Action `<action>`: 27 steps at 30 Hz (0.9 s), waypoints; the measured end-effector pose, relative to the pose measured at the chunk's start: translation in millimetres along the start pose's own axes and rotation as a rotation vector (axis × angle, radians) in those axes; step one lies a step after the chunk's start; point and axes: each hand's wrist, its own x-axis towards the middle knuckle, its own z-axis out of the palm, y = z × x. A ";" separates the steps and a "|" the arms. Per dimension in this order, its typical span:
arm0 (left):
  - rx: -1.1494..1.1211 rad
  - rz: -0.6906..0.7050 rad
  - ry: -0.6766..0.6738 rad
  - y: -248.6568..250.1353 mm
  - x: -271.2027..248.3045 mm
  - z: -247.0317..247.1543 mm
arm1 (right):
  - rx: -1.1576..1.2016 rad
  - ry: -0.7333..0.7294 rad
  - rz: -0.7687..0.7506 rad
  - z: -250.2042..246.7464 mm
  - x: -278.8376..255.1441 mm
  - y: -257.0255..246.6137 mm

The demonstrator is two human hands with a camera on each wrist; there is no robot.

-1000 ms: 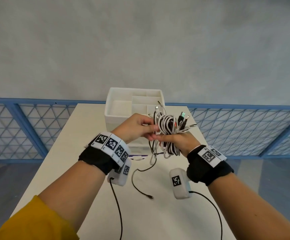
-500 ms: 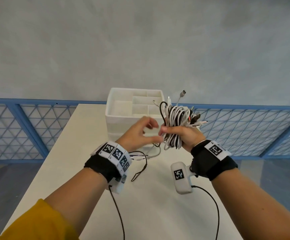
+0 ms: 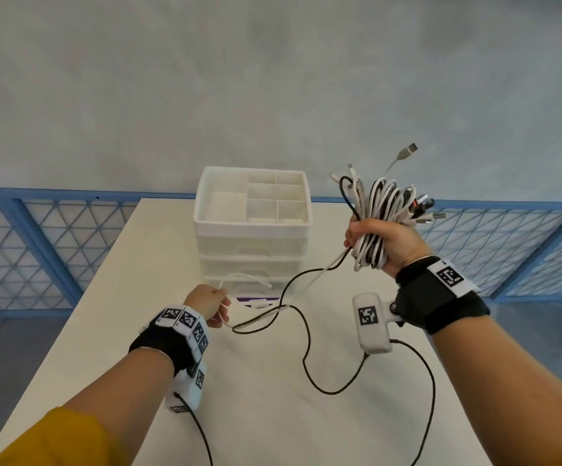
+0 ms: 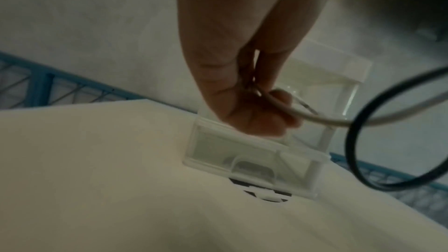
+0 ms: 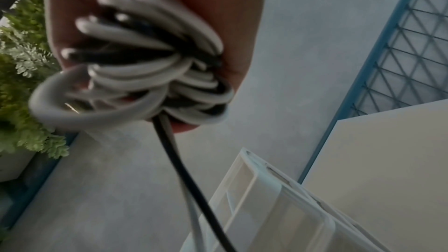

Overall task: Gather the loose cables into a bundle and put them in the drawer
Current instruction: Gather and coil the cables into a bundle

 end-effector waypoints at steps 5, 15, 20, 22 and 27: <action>0.794 0.176 0.029 47.9 -37.4 -0.9 | -0.080 -0.029 -0.004 11.4 2.3 0.1; 0.321 0.614 -0.442 89.5 -69.1 28.5 | -0.083 -0.149 0.029 15.1 -2.1 -4.5; 0.231 0.586 -0.418 92.6 -69.0 -4.7 | -0.421 -0.082 0.073 -7.8 -11.4 -10.3; 0.094 0.572 -0.477 103.8 -76.5 0.7 | -0.464 -0.094 0.043 -0.3 -13.0 0.3; -0.105 0.292 -0.410 117.1 -78.7 21.9 | -0.491 -0.223 0.009 28.5 -17.5 21.8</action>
